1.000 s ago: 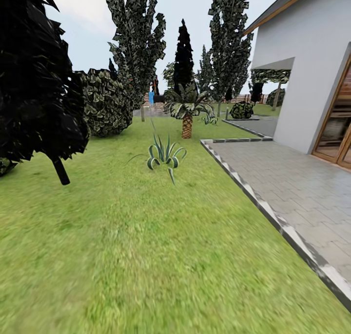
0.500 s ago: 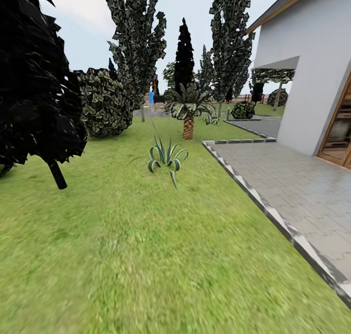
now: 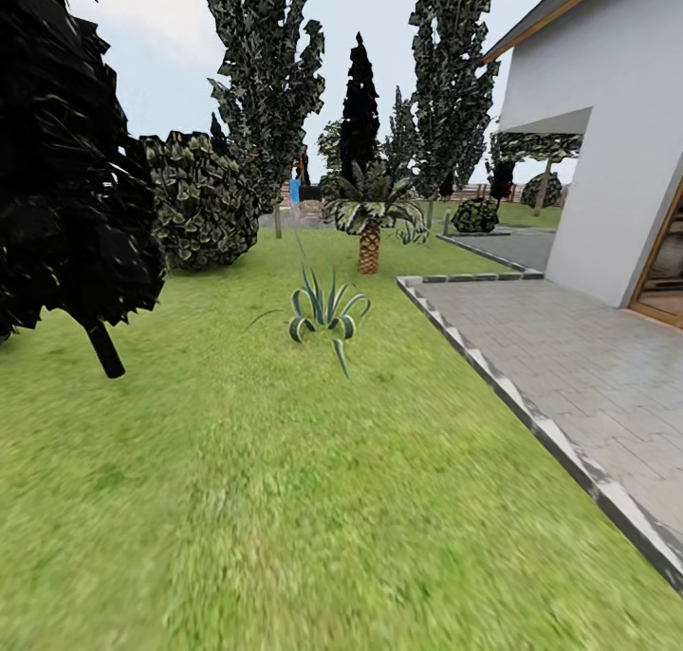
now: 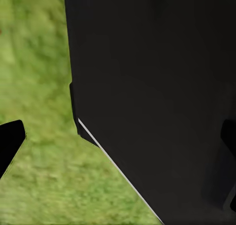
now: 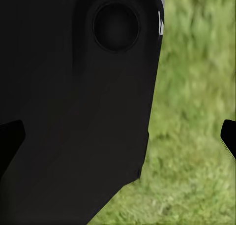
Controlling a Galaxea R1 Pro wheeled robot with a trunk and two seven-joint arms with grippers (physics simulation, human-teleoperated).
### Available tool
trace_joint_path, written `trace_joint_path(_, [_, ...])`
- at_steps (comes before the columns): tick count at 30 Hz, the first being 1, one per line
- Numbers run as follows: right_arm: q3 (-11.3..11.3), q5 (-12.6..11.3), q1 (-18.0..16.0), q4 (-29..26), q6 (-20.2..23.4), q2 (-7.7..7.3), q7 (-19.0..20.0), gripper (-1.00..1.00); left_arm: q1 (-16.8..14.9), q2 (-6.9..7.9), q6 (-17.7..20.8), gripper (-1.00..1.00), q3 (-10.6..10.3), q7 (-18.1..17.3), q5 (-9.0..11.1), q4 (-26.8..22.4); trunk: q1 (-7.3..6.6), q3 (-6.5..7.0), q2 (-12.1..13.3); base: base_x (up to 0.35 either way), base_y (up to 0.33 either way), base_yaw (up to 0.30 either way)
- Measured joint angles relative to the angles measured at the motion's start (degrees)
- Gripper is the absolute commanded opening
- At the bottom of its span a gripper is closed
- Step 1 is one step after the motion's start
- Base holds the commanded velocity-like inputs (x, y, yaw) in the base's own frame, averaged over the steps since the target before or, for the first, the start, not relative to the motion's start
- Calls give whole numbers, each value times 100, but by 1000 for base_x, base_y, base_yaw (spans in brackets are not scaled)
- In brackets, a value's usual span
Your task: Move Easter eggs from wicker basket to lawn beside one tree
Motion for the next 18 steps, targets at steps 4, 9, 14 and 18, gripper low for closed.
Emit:
trace_joint_path(4, [0, 0, 3, 0, 0, 0, -2, 100, 0, 0, 0, 100, 0, 2, 0, 0, 0, 0, 0, 333, 93, 0])
trace_joint_path(9, [0, 0, 2, 0, 0, 0, -2, 100, 0, 0, 0, 100, 0, 0, 0, 0, 0, 0, 0, 333, 93, 0])
trace_joint_path(14, [-1, 0, 2, 0, 0, 0, -2, 100, 0, 0, 0, 100, 0, 1, 0, 0, 0, 0, 0, 333, 93, 0])
trace_joint_path(18, [0, 0, 3, 0, 0, 0, -1, 100, 0, 0, 0, 100, 0, 1, 0, 0, 0, 0, 0, 333, 93, 0])
